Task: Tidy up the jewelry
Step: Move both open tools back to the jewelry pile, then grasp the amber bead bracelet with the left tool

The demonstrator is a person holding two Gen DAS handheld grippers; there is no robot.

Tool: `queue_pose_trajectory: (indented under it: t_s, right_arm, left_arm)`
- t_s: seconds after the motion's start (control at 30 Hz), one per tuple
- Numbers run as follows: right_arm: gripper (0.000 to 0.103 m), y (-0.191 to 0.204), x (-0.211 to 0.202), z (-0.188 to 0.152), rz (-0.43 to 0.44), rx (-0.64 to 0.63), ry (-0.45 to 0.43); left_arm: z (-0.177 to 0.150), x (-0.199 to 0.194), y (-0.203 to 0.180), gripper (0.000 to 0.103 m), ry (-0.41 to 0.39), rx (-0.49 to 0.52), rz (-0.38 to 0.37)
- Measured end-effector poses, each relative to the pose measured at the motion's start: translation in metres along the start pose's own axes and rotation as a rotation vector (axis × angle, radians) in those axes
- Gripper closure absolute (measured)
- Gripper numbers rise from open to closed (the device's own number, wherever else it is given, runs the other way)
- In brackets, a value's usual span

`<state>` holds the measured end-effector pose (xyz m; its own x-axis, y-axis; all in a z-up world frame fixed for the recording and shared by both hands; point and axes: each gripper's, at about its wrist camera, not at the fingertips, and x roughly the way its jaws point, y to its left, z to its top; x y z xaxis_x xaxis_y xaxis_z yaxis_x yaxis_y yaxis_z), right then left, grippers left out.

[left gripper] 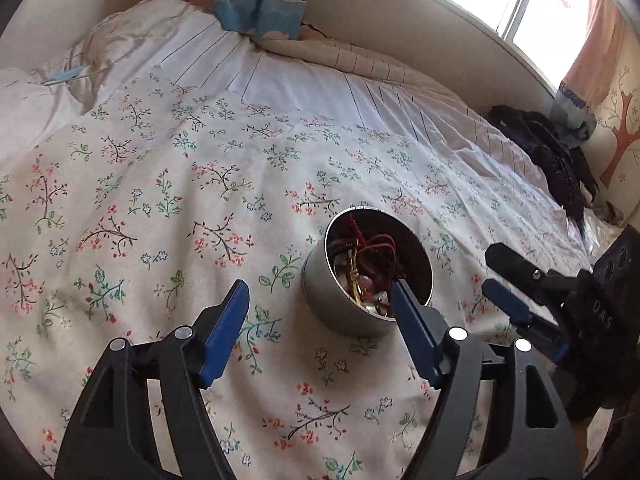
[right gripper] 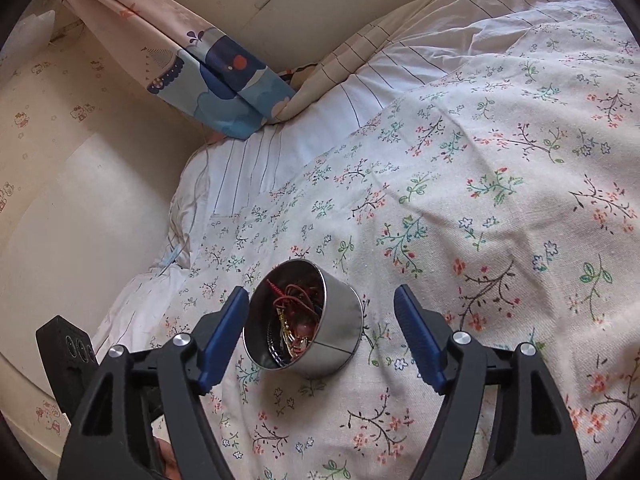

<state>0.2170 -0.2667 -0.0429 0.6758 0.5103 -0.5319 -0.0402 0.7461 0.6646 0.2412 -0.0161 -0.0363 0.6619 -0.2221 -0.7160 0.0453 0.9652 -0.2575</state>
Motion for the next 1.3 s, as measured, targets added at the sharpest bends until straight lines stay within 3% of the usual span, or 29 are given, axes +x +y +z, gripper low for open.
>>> queue_pose_trajectory:
  t_s: [0.37, 0.57, 0.77, 0.97, 1.13, 1.2, 1.3]
  right_arm:
    - [0.027, -0.003, -0.022, -0.052, -0.078, -0.076, 0.187]
    - [0.027, 0.011, -0.04, -0.092, -0.127, -0.191, 0.273]
    - [0.025, 0.018, -0.041, -0.121, -0.172, -0.278, 0.342]
    - [0.025, 0.03, -0.031, -0.134, -0.256, -0.396, 0.363]
    - [0.025, 0.038, -0.023, -0.144, -0.434, -0.534, 0.361]
    - [0.012, 0.036, -0.022, -0.142, -0.513, -0.556, 0.336]
    - [0.01, 0.026, -0.028, -0.133, -0.582, -0.535, 0.292]
  left_arm:
    - [-0.07, -0.032, -0.016, 0.031, 0.118, 0.26, 0.085]
    - [-0.1, -0.057, -0.001, 0.032, 0.16, 0.252, 0.062]
    - [-0.122, -0.064, -0.009, 0.031, 0.191, 0.326, 0.058]
    - [-0.119, -0.071, 0.001, 0.032, 0.164, 0.276, 0.071]
    - [-0.118, -0.069, 0.007, 0.033, 0.179, 0.255, 0.103]
    - [-0.121, -0.061, 0.004, 0.038, 0.215, 0.283, 0.135]
    - [-0.126, -0.057, -0.006, 0.051, 0.232, 0.339, 0.13]
